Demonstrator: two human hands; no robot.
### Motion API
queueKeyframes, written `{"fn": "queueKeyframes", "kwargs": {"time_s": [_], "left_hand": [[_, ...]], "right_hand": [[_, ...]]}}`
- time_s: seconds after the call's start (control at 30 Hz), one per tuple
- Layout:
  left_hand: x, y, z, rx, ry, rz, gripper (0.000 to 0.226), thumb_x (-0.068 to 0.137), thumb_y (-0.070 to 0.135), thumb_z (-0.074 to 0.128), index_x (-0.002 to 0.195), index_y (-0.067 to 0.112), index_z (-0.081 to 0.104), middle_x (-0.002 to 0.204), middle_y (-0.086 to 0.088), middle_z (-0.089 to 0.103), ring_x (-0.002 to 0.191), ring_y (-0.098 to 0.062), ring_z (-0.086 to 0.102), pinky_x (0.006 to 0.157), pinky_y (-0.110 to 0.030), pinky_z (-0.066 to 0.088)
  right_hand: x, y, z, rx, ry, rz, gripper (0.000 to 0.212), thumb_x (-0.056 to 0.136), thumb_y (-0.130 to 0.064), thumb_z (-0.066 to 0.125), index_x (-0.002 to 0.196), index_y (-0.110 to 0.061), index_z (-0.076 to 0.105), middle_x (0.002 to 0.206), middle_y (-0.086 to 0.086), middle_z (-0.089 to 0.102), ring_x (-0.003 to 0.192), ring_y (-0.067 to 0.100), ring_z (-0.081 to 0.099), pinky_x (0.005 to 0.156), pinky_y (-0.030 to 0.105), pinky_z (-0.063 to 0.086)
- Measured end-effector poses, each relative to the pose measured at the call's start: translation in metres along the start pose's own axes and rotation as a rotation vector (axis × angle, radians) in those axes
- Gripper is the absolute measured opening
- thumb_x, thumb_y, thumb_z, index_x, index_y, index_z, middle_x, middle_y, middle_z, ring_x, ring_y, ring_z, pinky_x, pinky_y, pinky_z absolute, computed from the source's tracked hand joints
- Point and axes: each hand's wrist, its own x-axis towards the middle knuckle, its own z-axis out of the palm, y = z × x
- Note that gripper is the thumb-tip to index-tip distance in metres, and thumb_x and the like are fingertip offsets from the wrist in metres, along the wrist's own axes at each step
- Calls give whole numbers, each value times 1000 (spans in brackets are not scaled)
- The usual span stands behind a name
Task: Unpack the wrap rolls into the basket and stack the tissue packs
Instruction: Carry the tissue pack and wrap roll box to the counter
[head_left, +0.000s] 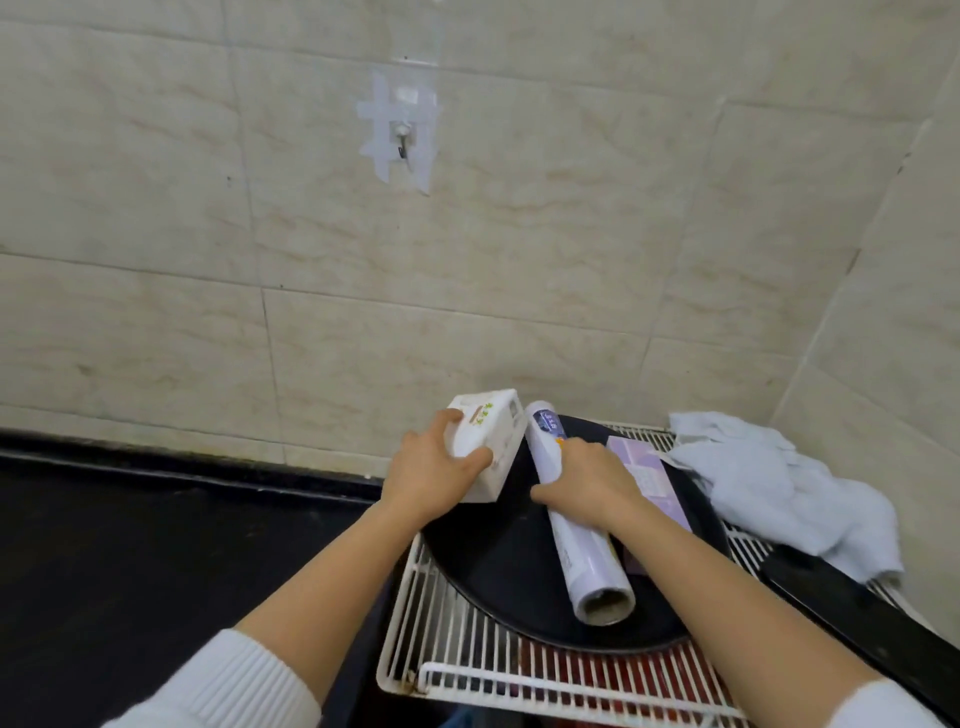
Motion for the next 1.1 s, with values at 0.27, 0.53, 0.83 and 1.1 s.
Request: {"fn": "queueKeyframes", "kwargs": {"time_s": [0.27, 0.53, 0.83, 1.1], "left_hand": [[2, -66, -100, -236, 322, 23, 62, 71, 49, 60, 129, 43, 39, 118, 3, 54, 81, -11, 58, 56, -32, 50], [-19, -227, -221, -121, 428, -197, 67, 70, 54, 59, 132, 45, 37, 120, -6, 52, 89, -22, 53, 67, -33, 47], [-90, -432, -353, 28, 321, -513, 72, 73, 54, 55, 139, 43, 29, 123, -10, 44, 102, -34, 53, 82, -40, 50], [-110, -535, -371, 110, 284, -596, 71, 78, 49, 55, 142, 43, 24, 125, -9, 37, 105, -31, 43, 82, -39, 45]], "right_hand": [[8, -100, -19, 496, 98, -202, 51, 68, -38, 70, 113, -21, 56, 101, 0, 65, 84, 21, 62, 63, 31, 46], [-5, -294, 85, 663, -104, -282, 48, 73, -32, 72, 118, -22, 57, 106, 1, 68, 88, 20, 65, 72, 31, 49], [-65, -497, 236, 579, -339, -213, 43, 72, -39, 68, 108, -20, 53, 103, -2, 62, 83, 19, 57, 61, 29, 40], [-92, -582, 341, 453, -429, -66, 58, 77, -37, 66, 125, -12, 45, 117, 10, 57, 100, 30, 59, 75, 35, 48]]}}
